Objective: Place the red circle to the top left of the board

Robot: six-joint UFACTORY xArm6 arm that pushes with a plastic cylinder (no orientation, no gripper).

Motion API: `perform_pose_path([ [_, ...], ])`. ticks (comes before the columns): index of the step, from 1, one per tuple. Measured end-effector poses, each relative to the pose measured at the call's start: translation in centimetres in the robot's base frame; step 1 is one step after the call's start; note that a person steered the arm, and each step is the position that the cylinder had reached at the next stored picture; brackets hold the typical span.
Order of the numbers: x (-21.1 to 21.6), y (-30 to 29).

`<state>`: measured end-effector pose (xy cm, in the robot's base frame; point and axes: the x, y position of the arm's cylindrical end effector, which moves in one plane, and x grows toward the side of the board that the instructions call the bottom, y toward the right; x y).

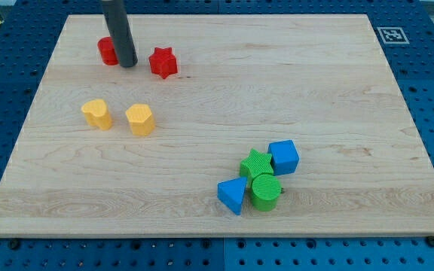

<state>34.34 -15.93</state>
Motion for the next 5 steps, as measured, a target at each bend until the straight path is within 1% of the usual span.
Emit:
perform_pose_path([
  [1,3.1,-0.3],
  [2,1.4,-2.0],
  [3,-2.4,-2.6],
  [4,-3.8,-2.8],
  [5,-1.9,-3.1],
])
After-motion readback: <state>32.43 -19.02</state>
